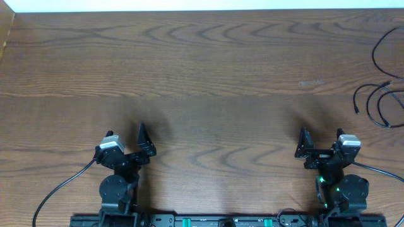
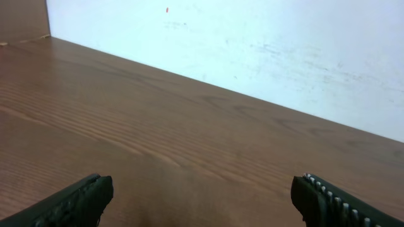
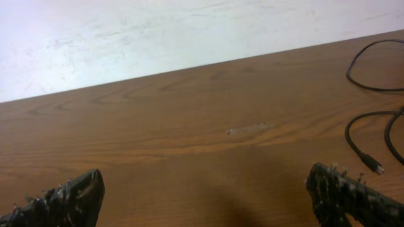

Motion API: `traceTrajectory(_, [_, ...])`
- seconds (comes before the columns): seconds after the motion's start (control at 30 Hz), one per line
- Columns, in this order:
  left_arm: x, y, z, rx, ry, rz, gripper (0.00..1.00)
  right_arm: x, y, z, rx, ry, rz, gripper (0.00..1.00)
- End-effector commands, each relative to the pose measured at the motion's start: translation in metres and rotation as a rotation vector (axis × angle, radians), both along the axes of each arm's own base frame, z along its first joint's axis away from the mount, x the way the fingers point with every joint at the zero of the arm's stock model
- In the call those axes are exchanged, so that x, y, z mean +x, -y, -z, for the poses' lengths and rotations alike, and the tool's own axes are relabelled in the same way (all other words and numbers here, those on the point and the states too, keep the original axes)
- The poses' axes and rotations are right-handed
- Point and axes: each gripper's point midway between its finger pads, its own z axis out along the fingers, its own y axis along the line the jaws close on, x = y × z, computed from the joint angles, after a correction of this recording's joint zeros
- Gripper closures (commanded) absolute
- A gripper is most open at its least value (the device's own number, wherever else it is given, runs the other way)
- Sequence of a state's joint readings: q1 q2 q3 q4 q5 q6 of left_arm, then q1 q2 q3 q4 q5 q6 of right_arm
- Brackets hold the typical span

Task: Untangle cables

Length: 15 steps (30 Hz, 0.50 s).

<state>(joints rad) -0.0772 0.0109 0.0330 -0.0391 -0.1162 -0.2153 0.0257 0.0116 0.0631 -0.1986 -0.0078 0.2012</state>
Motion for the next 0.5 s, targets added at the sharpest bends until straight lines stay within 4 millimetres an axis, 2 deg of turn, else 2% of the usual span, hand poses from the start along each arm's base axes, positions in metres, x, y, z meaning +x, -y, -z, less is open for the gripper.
traceTrajectory(0.0, [-0.0001,-0.0023,0.0179,0.024,-0.046,-0.003,0.04,-0.0002,-0.0011,0.0007,0.007,0.001,-0.003,0.01])
traceTrajectory(0.47, [-0.0001,-0.0023,0.0185,0.039,-0.050,0.001,0.04,-0.0002,-0.0011,0.0007,0.007,0.001,-0.003,0.01])
